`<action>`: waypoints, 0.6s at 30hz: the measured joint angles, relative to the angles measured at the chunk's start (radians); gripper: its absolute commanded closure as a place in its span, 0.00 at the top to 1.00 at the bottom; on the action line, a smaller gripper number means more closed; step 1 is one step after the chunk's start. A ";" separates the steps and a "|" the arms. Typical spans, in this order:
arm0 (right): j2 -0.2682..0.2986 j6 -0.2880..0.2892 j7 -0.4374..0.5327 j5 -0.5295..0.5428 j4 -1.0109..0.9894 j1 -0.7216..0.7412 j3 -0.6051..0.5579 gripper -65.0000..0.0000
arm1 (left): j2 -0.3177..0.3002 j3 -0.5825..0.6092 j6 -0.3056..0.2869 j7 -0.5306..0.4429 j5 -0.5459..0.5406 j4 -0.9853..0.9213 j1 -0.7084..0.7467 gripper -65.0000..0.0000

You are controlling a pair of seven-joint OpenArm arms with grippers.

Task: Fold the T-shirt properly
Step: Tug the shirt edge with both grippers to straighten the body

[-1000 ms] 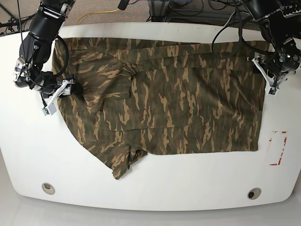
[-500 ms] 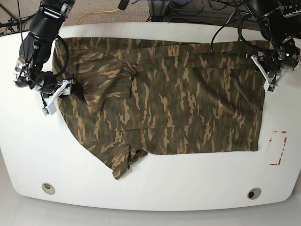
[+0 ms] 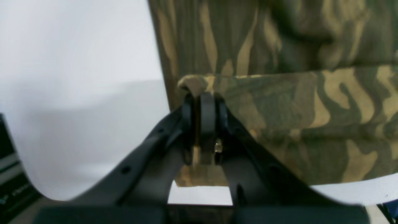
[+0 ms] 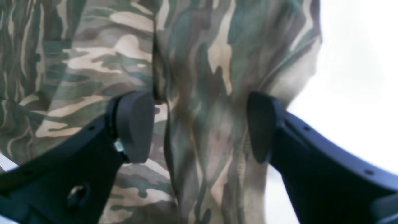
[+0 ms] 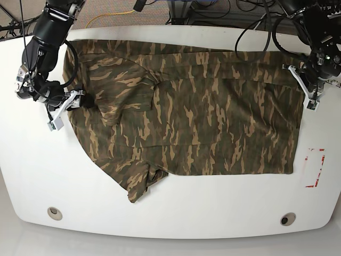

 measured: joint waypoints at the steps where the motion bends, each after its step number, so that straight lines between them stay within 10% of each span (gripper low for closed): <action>1: 0.000 0.000 0.000 0.000 0.000 0.000 0.000 0.69 | 0.008 0.000 0.000 -0.002 0.000 0.011 -0.003 0.01; 18: 0.003 -0.003 -0.076 0.236 0.219 -0.076 0.002 0.69 | 0.025 0.001 0.000 -0.006 0.005 -0.087 -0.176 0.01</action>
